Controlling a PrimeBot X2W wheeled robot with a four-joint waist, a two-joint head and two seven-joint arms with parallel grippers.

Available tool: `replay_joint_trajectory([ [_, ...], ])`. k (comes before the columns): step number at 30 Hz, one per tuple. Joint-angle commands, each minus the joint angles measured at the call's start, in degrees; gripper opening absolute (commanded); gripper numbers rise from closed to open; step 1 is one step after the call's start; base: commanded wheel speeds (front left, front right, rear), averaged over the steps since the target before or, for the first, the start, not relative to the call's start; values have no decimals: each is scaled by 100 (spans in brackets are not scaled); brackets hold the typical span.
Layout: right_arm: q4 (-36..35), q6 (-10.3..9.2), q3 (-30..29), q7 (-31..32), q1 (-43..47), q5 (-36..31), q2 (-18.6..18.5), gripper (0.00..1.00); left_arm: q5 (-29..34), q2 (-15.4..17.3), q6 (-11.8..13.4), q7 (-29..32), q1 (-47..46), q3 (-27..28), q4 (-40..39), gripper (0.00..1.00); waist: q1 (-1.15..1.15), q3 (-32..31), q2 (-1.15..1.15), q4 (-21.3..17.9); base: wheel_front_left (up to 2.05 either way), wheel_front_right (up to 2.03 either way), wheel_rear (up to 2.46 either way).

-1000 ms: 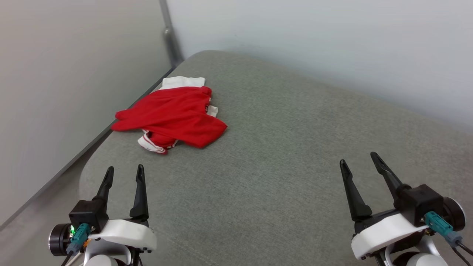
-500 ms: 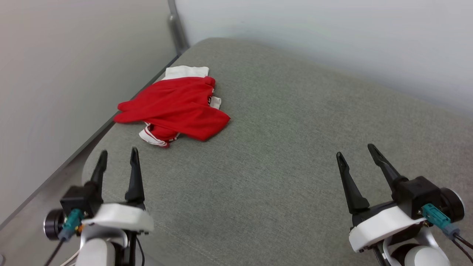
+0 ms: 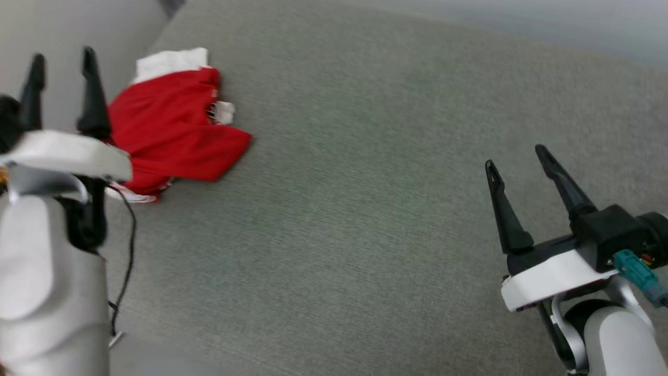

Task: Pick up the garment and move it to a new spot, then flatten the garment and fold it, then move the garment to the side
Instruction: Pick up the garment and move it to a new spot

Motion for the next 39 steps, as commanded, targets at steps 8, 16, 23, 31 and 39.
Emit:
replay_joint_trajectory([
  [8, -46, -4, -71, -182, -433, -4, -7, 100, -666, 1003, -41, 2014, -1182, 141, 1323, 100, -1, 1216, 0, -981, 0, 0, 0],
  [16, 139, -4, -26, -378, -655, 52, 24, 100, -1476, 1667, -54, 3706, -1331, 73, 2411, 100, -1, 1538, 0, -1258, 0, 0, 0],
  [23, 221, -4, 4, -440, -744, 56, 34, 100, -1937, 1776, -28, 4760, -1081, 113, 3222, 100, -1, 1617, 0, -1322, 0, 0, 0],
  [31, 239, -4, -6, -441, -746, 38, 19, 100, -1786, 1880, 25, 4373, -1125, 3, 3159, 0, -1, 1478, 0, -1297, 0, 0, 0],
  [39, 419, -4, -31, -566, -525, 155, 64, 100, -1478, 1974, 86, 2921, -1347, -84, 2851, 0, -1, 840, 0, -1234, 0, 0, 0],
])
